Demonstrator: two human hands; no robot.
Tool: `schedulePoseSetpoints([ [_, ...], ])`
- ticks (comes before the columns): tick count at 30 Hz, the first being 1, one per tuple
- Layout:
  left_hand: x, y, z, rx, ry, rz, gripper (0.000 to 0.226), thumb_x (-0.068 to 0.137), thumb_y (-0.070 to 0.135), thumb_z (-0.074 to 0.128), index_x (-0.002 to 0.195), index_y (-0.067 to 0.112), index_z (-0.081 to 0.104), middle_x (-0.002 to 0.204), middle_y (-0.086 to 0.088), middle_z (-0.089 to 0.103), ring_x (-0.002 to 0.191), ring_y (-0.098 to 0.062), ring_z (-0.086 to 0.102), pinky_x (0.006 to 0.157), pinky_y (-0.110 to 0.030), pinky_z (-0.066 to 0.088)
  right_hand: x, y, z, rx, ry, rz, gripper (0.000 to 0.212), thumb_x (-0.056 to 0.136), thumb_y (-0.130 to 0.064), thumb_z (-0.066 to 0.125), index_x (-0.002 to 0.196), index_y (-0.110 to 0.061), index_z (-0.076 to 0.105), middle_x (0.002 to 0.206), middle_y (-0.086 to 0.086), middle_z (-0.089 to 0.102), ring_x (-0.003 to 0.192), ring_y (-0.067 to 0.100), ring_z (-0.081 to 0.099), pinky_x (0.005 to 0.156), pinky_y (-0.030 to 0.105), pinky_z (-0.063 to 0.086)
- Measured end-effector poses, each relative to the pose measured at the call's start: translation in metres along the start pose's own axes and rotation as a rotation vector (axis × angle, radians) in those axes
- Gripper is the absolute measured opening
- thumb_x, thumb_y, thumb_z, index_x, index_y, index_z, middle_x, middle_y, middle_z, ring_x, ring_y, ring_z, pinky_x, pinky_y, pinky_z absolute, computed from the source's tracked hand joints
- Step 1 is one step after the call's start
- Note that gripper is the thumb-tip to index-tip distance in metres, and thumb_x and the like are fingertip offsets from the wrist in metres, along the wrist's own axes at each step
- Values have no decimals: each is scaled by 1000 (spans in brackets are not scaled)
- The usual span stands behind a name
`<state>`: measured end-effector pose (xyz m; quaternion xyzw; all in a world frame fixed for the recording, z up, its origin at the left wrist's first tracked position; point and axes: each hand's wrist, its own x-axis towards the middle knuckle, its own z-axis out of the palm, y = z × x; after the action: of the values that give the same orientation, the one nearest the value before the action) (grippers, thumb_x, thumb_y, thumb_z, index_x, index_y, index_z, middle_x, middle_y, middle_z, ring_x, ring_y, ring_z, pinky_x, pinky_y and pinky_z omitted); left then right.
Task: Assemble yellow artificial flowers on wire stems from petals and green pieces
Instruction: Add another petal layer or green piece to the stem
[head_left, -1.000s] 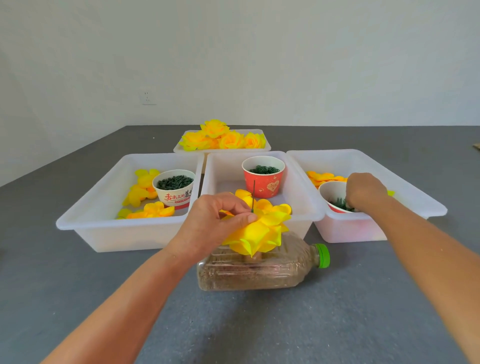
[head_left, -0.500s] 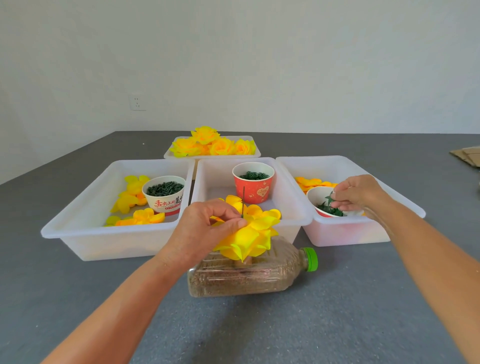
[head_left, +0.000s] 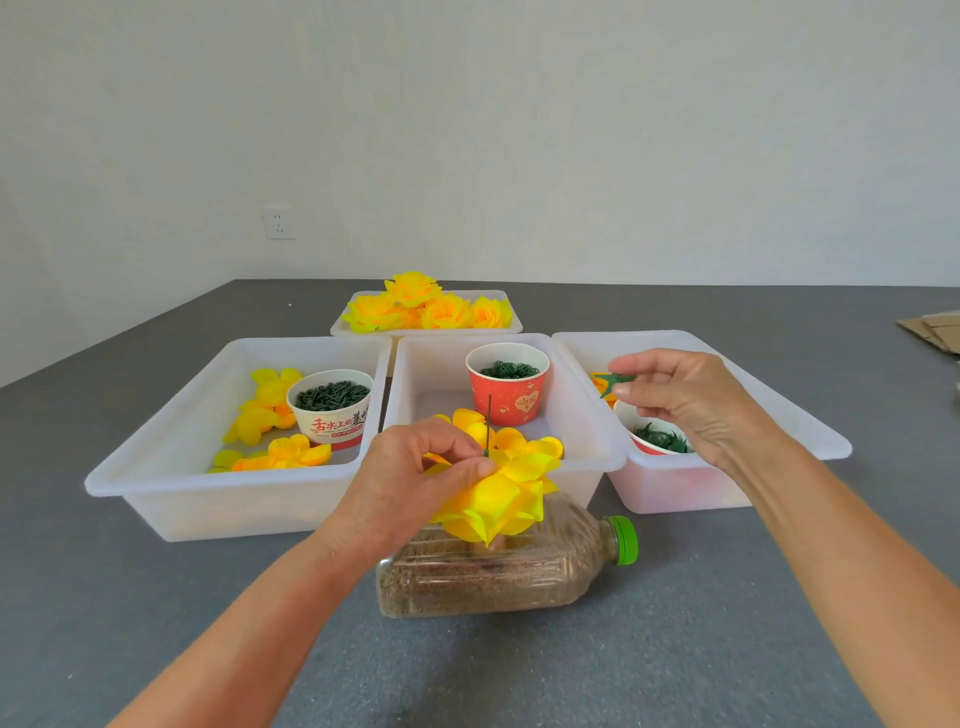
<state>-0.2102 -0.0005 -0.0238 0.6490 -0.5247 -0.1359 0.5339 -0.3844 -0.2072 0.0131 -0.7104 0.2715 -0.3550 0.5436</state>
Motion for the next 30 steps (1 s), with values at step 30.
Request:
schedulePoseSetpoints([
  [30, -1, -2, 0, 29, 12, 23, 10, 77, 21, 73, 77, 12, 71, 84, -4, 70, 83, -20, 64, 79, -39, 51, -42, -28, 103, 416, -154, -149, 30, 54, -14, 74, 83, -14, 71, 73, 0, 74, 67, 7, 68, 62, 17, 54],
])
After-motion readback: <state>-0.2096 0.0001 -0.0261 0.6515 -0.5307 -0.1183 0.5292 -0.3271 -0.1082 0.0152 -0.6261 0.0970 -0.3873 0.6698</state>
